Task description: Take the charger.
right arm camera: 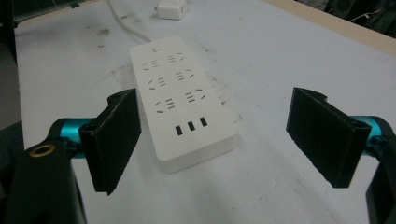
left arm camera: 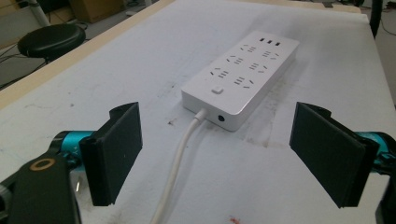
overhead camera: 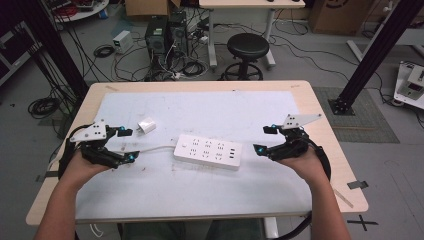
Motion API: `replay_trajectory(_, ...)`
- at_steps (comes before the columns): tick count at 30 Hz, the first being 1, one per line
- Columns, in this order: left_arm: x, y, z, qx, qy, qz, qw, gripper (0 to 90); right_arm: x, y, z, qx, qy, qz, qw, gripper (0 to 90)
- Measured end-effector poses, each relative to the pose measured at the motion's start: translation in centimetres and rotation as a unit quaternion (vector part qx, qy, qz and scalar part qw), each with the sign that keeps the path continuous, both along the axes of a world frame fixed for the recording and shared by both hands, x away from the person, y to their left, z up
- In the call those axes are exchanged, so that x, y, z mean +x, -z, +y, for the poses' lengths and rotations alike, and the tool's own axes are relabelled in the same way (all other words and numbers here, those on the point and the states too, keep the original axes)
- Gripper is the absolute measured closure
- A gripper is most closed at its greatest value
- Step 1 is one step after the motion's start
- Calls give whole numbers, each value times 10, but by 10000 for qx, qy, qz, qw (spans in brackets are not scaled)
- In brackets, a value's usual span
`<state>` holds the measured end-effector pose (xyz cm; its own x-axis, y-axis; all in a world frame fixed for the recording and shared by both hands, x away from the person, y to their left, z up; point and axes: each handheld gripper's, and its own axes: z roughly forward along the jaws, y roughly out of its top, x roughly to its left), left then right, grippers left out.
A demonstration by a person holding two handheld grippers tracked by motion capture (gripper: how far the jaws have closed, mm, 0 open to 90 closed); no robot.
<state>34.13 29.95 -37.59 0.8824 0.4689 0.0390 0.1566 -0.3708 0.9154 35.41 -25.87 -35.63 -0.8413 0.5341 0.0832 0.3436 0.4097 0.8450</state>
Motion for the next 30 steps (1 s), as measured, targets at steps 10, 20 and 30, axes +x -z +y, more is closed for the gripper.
replay_trajectory(10,13,1,0,82,-417,51,9991,171,-1,-1,3,-52,-35,3,10000,183)
replay_trajectory(20,60,6,-2,-6,-962,173,9952,171,-4,-3,1,-31,-9,-63,10000,183)
replay_trajectory(30,70,-10,-13,528,-1005,163,9934,170,-5,-6,0,-52,-36,-98,9999,183)
